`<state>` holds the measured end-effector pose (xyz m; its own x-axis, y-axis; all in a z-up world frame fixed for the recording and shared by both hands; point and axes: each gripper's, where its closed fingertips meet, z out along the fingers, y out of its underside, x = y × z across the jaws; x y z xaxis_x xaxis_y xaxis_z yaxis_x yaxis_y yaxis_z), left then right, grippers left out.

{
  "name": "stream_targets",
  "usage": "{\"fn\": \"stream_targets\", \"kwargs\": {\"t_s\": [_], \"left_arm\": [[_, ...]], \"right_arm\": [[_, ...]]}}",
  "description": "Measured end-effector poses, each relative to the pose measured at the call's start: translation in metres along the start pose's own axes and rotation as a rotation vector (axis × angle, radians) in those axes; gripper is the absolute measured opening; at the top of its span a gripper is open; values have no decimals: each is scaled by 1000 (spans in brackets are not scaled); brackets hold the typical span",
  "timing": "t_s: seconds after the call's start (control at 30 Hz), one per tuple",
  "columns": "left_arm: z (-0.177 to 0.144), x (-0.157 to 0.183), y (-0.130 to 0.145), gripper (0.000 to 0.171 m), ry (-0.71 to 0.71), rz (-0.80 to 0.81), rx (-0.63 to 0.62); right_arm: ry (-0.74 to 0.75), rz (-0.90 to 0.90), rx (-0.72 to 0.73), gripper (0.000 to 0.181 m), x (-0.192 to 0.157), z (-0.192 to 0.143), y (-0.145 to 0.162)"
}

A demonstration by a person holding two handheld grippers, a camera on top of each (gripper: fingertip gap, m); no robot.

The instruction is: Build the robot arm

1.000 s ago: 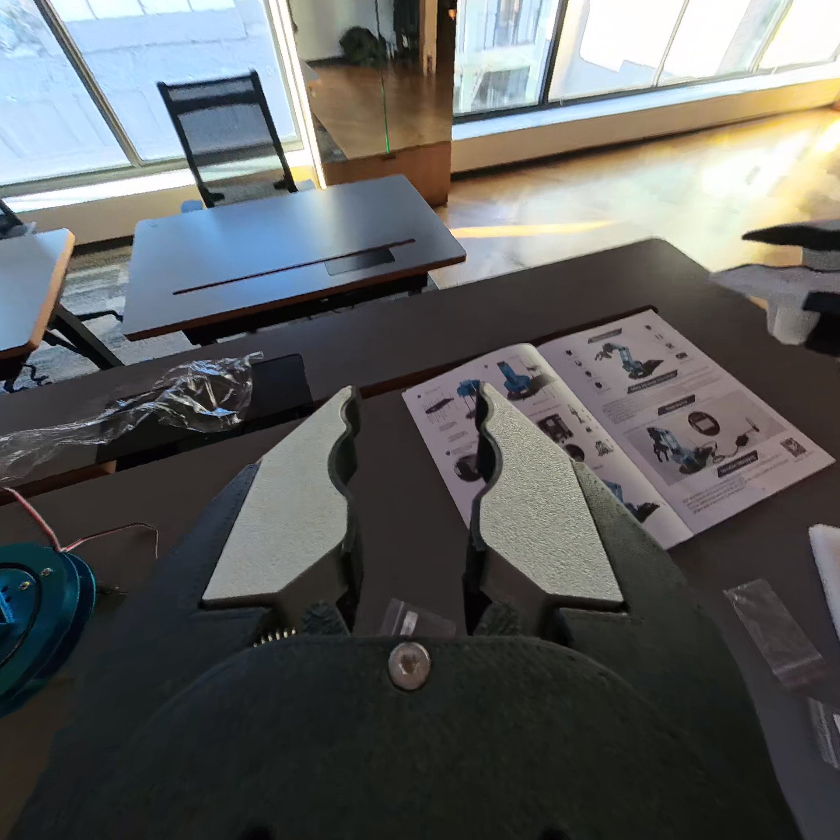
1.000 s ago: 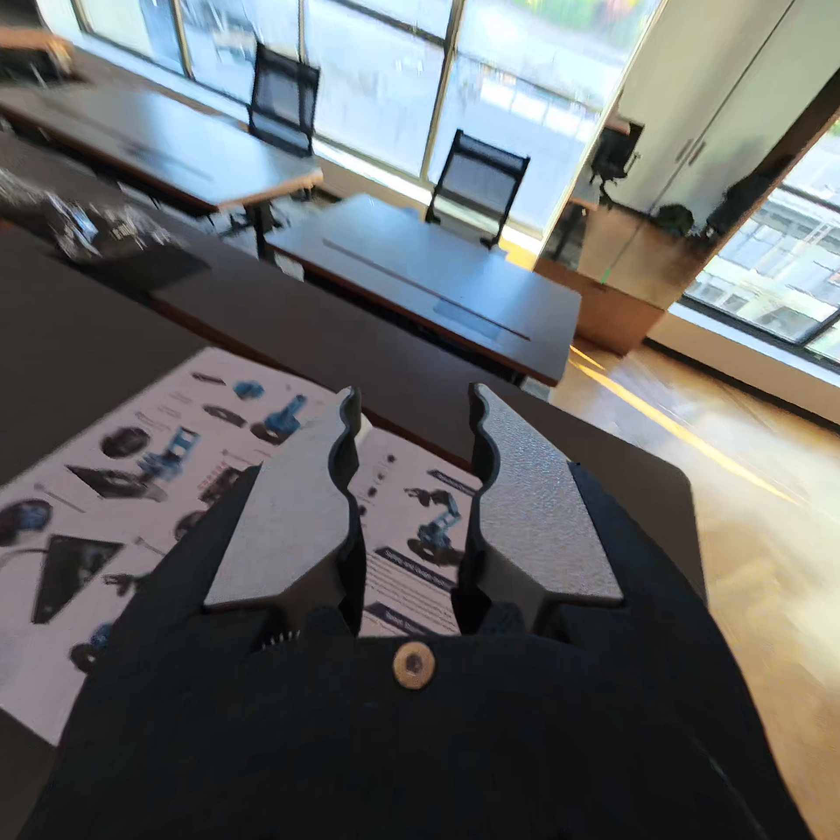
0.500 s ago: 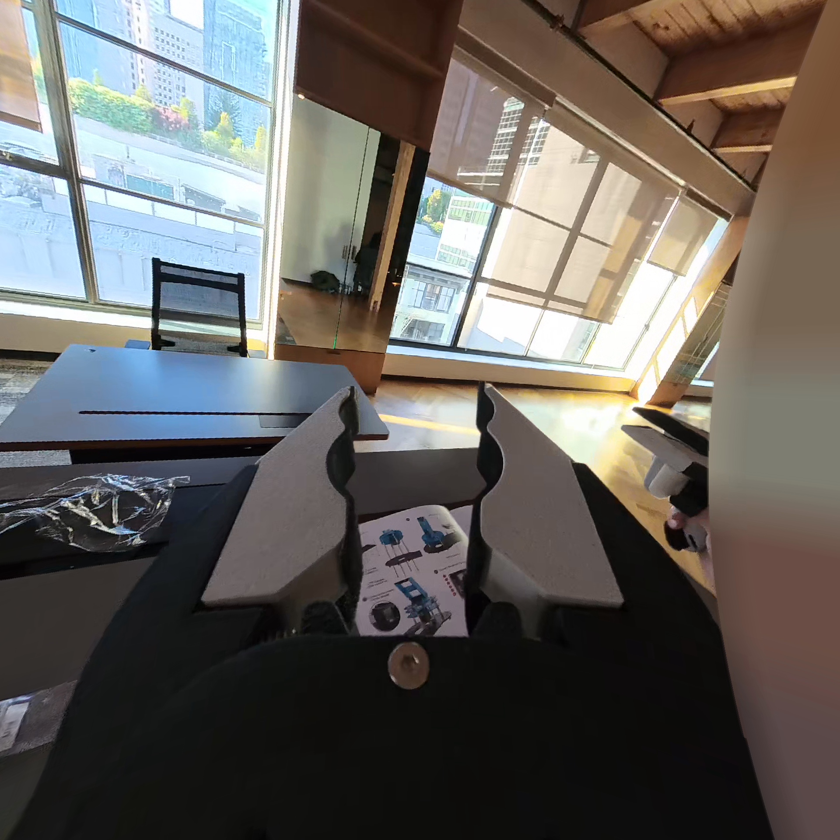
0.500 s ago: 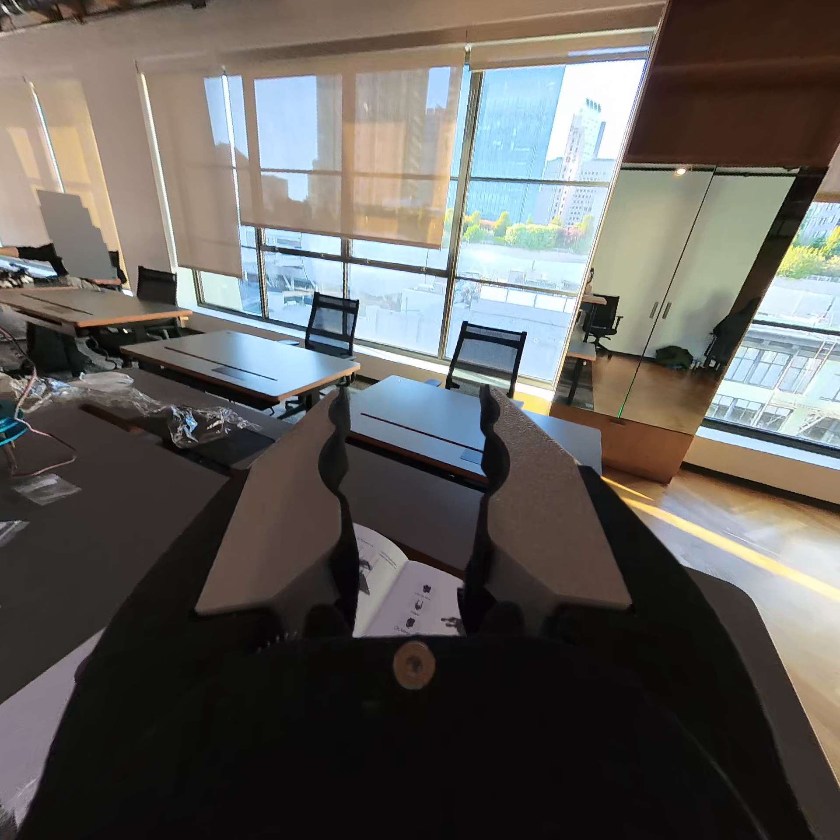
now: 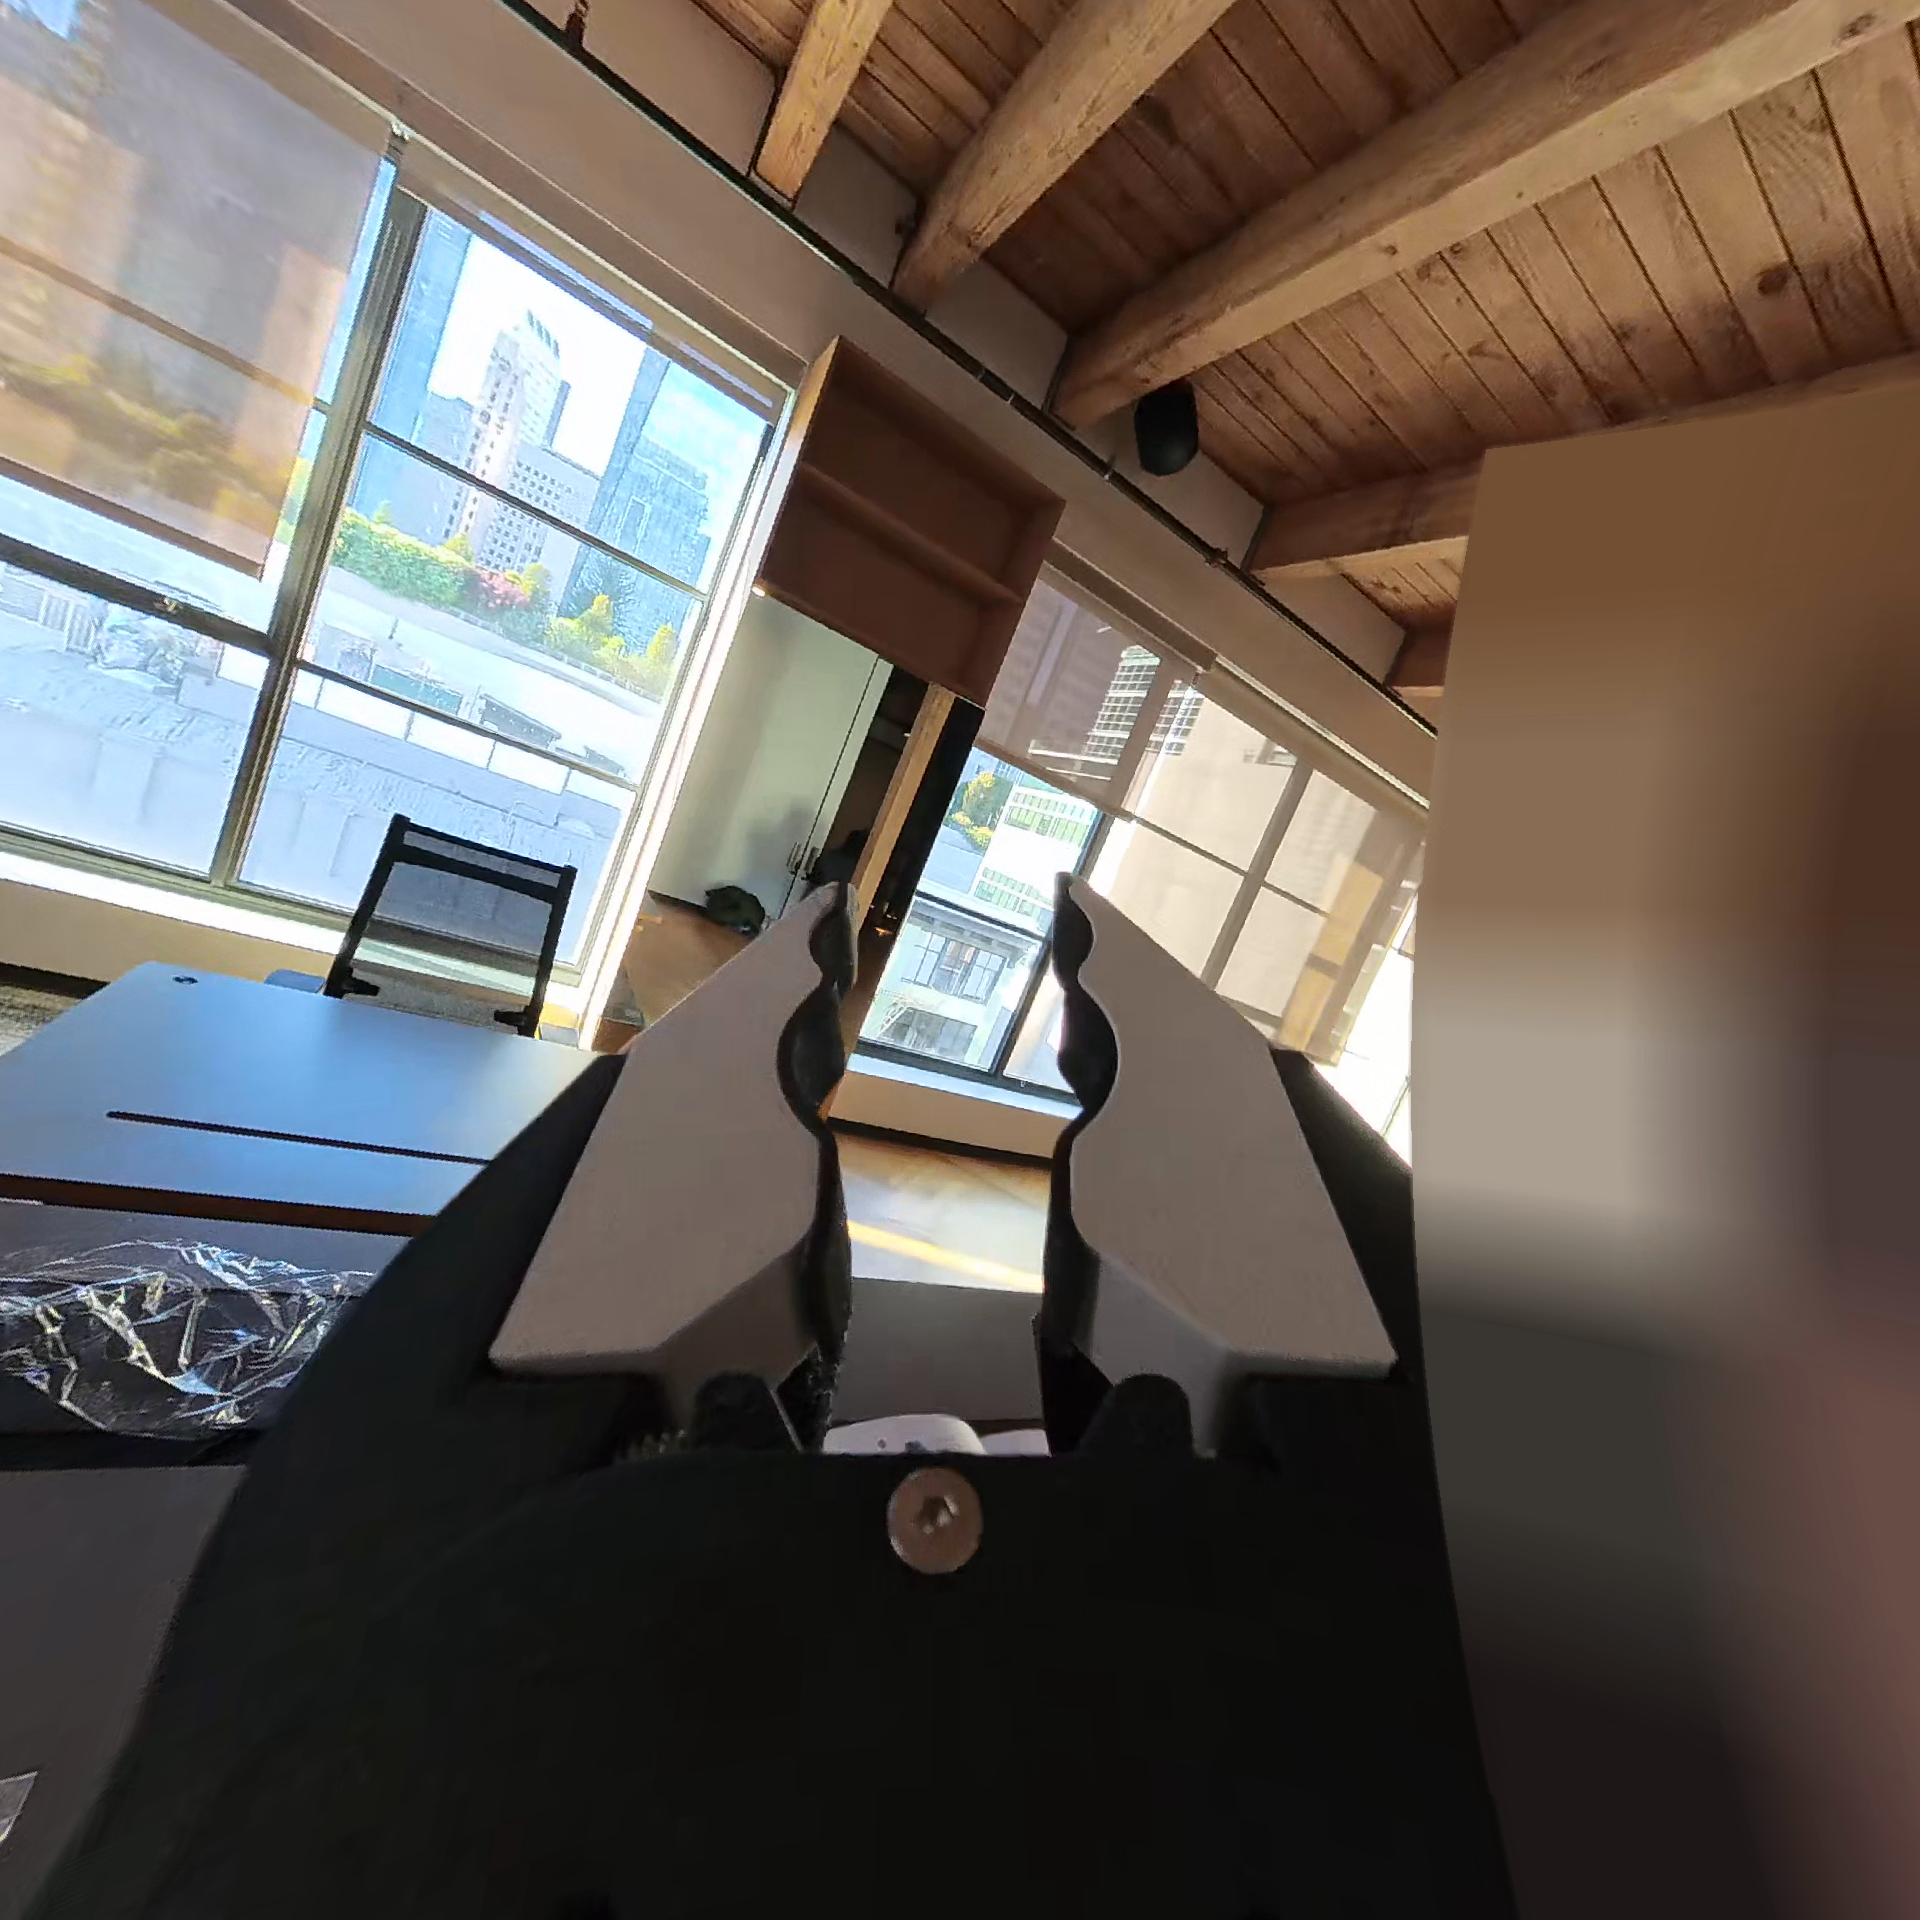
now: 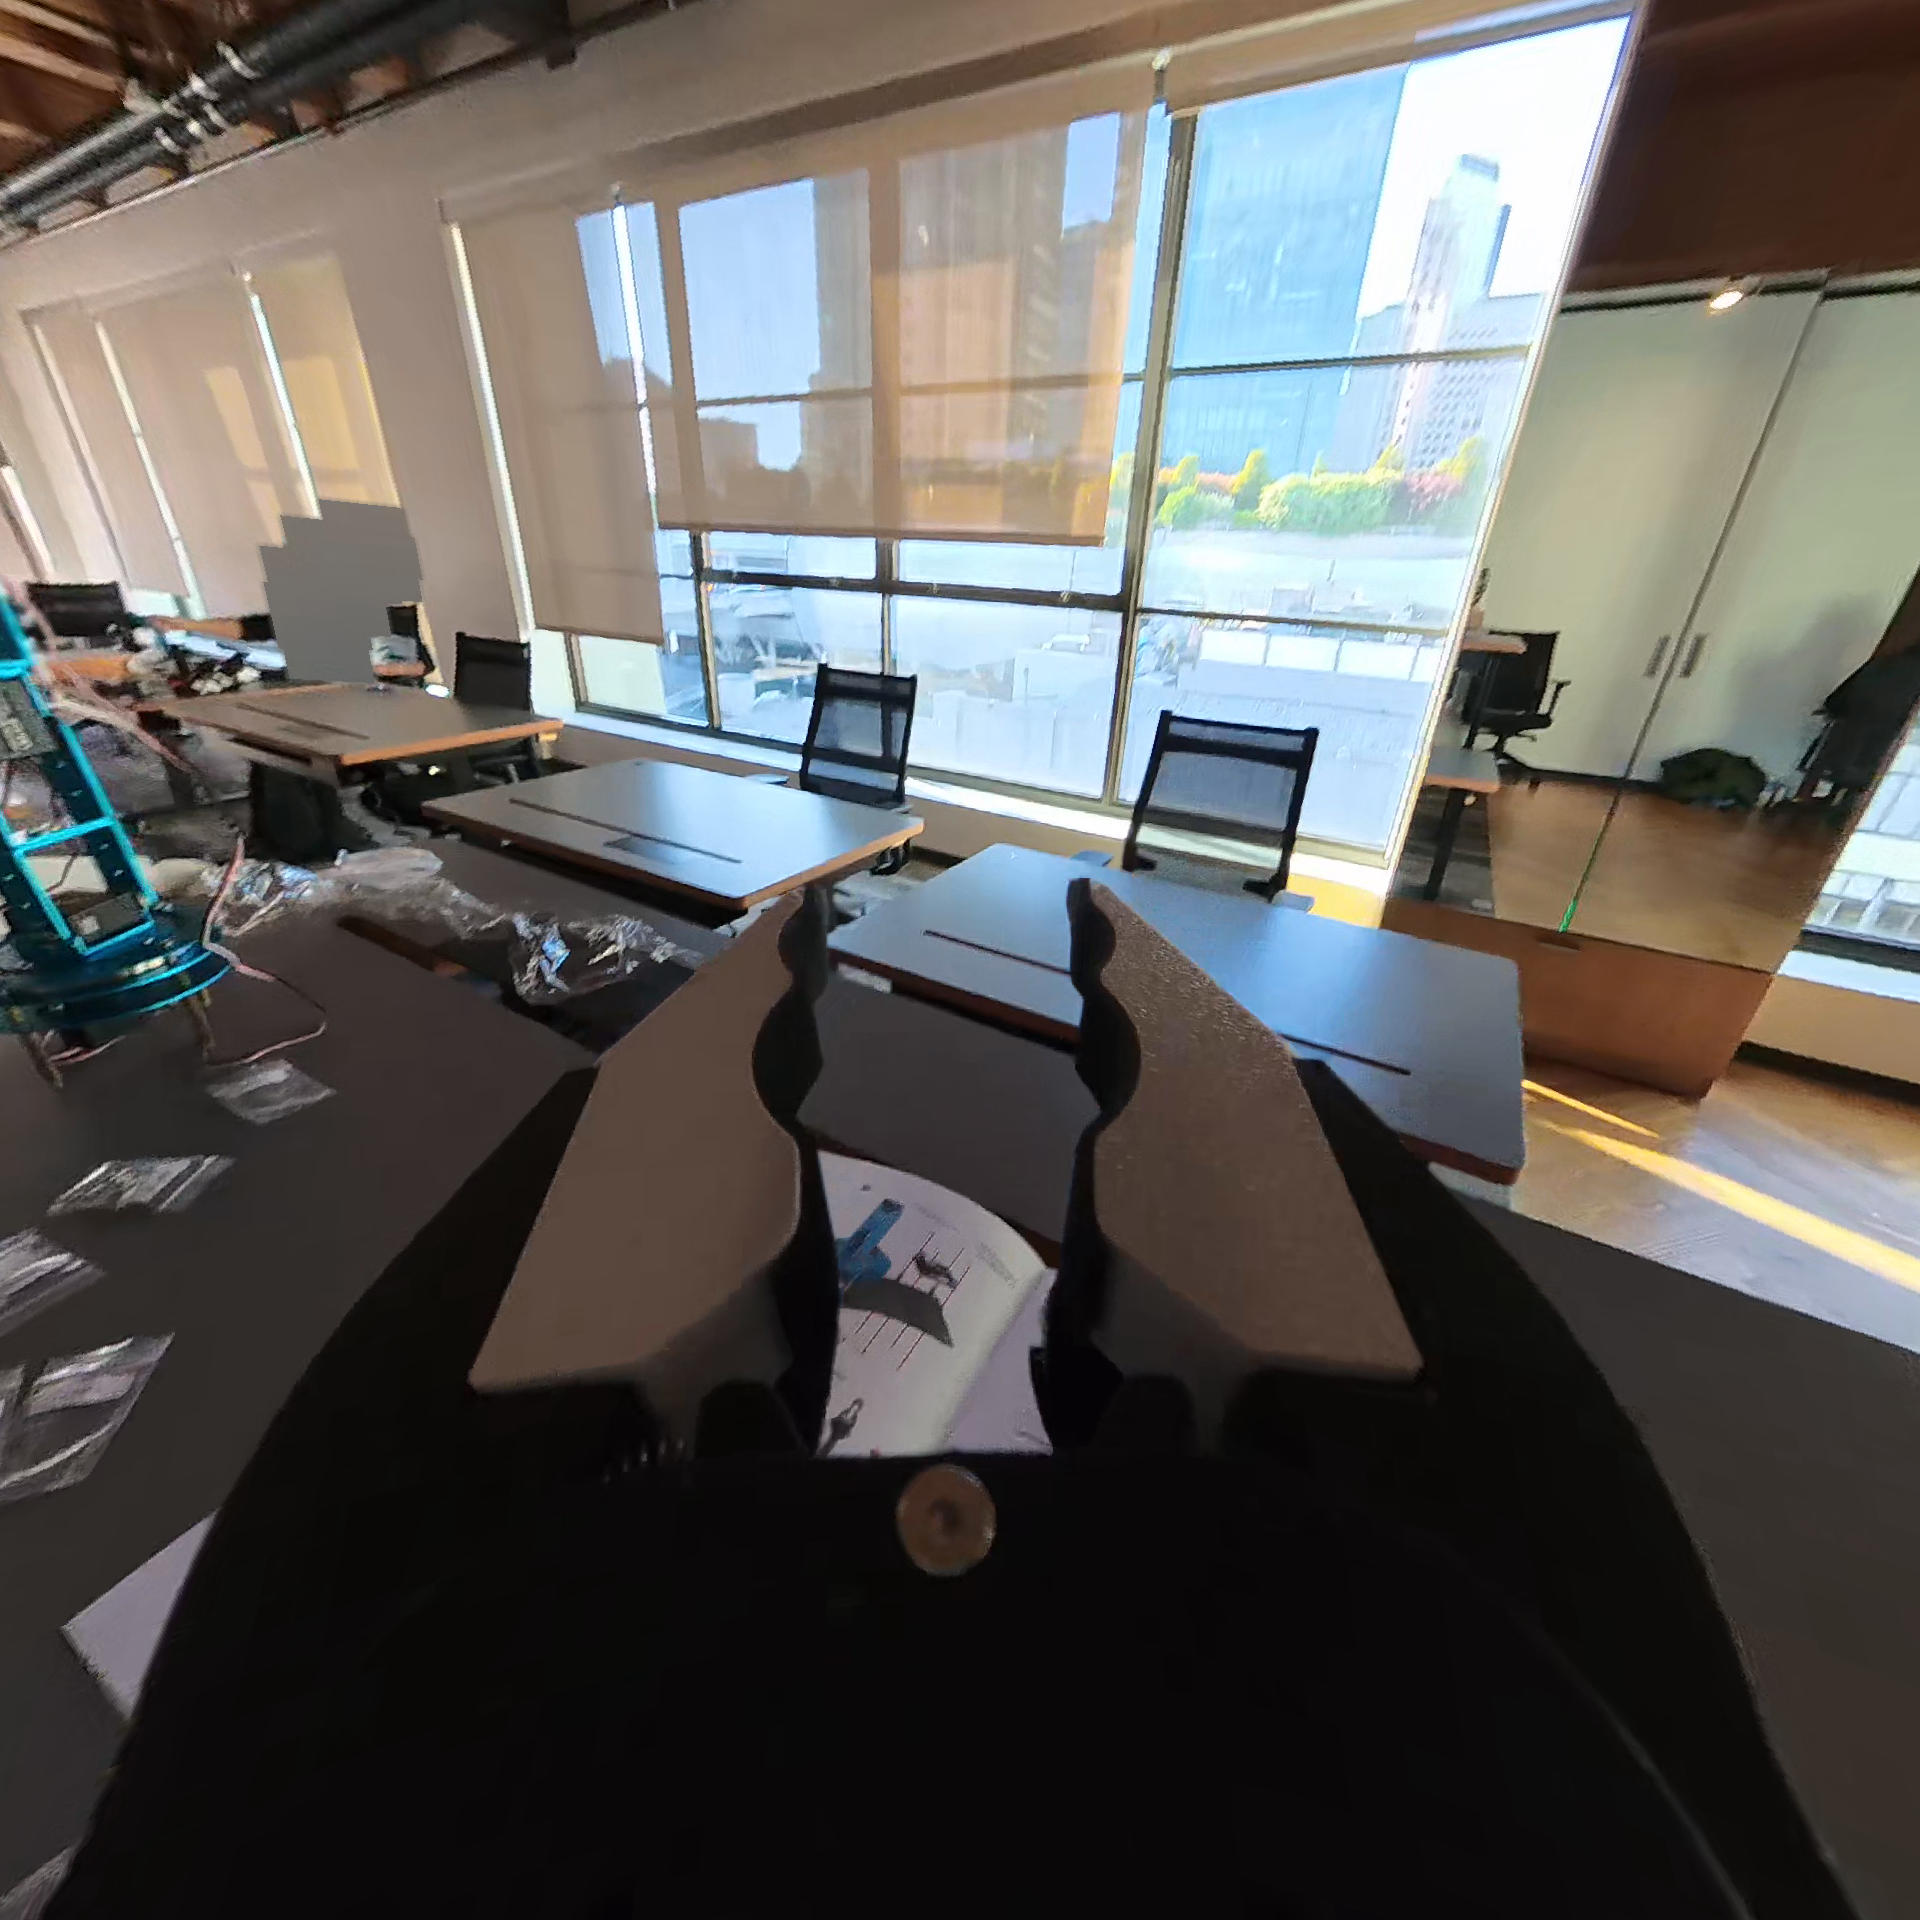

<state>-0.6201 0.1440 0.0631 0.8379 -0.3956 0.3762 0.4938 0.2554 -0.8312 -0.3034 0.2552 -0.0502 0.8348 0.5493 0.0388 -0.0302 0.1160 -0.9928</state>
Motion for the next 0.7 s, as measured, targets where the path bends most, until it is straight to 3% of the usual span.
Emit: {"fn": "stream_targets", "kwargs": {"t_s": [0.17,0.37,0.7], "left_arm": [[4,-1,11,38,33,-31,-75],[11,16,58,42,146,-65,-356],[11,26,60,35,175,-43,-365]], "right_arm": [[-138,44,-151,45,-21,12,31],[-243,168,-223,45,-33,8,34],[-311,354,-304,43,-36,4,43]]}}
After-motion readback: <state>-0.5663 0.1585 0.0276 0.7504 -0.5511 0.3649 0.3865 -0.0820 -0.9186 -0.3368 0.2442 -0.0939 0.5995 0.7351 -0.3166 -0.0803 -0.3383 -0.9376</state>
